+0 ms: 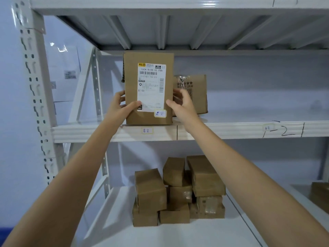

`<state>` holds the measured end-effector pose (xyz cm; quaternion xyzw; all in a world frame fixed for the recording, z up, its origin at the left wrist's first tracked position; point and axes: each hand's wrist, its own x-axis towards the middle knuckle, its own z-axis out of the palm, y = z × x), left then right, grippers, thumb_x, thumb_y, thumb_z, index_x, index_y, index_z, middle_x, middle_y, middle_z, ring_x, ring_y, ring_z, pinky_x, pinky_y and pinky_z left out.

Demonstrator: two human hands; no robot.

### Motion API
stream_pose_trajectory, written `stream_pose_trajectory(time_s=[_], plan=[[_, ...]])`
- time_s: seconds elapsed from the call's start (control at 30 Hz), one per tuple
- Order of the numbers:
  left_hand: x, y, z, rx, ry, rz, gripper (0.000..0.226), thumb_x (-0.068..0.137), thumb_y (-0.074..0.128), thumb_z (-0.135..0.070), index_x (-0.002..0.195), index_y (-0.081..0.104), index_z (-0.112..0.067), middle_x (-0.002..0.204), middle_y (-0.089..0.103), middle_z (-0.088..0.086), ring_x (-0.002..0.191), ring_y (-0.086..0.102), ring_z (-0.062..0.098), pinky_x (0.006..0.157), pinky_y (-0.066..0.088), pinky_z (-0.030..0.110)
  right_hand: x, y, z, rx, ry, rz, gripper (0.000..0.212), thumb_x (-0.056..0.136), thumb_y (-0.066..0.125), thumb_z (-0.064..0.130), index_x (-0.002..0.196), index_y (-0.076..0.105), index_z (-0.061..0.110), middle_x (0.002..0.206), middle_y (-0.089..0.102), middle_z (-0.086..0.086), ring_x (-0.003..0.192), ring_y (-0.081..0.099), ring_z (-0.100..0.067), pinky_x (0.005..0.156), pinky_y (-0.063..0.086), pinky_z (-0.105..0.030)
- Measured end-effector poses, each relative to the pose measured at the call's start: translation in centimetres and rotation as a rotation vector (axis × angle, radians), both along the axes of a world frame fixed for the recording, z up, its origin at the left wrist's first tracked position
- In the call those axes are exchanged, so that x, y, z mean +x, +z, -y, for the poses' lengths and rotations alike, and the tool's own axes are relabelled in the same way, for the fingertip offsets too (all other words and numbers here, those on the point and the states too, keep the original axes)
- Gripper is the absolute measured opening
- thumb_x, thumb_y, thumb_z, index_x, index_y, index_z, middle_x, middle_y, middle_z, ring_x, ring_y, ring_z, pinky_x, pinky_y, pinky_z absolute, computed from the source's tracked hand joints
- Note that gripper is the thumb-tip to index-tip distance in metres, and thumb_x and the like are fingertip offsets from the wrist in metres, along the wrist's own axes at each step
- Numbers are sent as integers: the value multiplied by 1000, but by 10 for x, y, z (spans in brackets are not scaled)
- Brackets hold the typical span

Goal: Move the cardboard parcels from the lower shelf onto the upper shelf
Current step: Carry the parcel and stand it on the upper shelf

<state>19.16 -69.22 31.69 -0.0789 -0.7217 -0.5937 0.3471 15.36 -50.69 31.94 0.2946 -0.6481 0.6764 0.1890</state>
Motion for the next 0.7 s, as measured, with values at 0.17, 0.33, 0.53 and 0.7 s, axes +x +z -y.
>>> stream_pose_trajectory(time_s=[0.17, 0.33, 0.53, 0.7], plan=[[-16, 2, 10, -14, -34, 71, 59, 85, 66, -21, 138, 42, -15, 131, 58, 7, 115, 60, 23, 97, 51, 36, -15, -5, 7, 9, -26, 8, 45, 89, 58, 8, 132, 42, 5, 137, 52, -8, 127, 49, -18, 109, 40, -33], [-24, -1, 11, 28, -32, 111, 69, 82, 67, -23, 143, 36, -15, 138, 53, 7, 115, 58, 22, 87, 52, 27, -19, -13, 13, 87, -91, -41, 47, 91, 57, 16, 134, 41, 5, 140, 48, -9, 131, 44, -18, 109, 36, -29], [5, -35, -13, 141, 400, -353, 55, 86, 52, -23, 136, 40, -6, 136, 36, 8, 131, 38, 18, 106, 32, 25, -5, -44, -15, -25, -349, -313, 29, 92, 47, 13, 118, 56, 5, 125, 50, 1, 126, 45, -16, 107, 37, -28], [-1, -142, -72, -252, 442, -579, 29, 79, 55, -10, 106, 50, -1, 109, 56, 25, 107, 51, 28, 91, 40, 32, 2, -123, -73, 141, -586, -549, 19, 84, 43, 7, 84, 60, -2, 87, 54, -3, 85, 50, -12, 76, 41, -21]])
